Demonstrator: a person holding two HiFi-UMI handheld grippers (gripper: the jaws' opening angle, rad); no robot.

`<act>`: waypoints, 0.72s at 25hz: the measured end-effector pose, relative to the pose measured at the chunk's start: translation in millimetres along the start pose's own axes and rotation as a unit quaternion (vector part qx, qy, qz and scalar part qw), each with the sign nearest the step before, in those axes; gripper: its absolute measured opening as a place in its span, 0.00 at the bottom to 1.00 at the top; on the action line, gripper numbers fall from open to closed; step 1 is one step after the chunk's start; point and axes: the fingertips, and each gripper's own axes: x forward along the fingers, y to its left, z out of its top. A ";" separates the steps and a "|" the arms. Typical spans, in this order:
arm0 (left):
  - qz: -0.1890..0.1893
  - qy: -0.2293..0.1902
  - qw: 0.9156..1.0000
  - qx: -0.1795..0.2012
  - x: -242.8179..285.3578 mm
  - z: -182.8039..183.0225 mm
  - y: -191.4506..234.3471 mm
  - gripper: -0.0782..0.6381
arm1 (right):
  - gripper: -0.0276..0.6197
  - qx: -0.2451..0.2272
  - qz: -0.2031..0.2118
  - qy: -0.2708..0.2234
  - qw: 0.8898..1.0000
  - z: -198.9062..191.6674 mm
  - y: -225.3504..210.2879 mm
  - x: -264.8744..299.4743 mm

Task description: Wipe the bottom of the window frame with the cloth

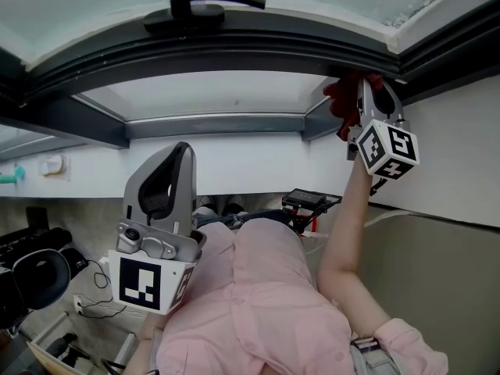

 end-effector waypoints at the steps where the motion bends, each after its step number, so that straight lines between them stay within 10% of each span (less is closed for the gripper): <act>1: 0.000 0.000 1.000 0.000 0.0 -0.1 -0.5 0.11 | 0.12 0.006 -0.006 0.000 1.000 -0.5 -4.0 -0.9; 18: 0.004 -0.001 1.000 0.000 -1.2 -0.7 -4.7 0.11 | 0.13 0.039 -0.061 -0.003 0.997 -5.2 -46.6 -8.2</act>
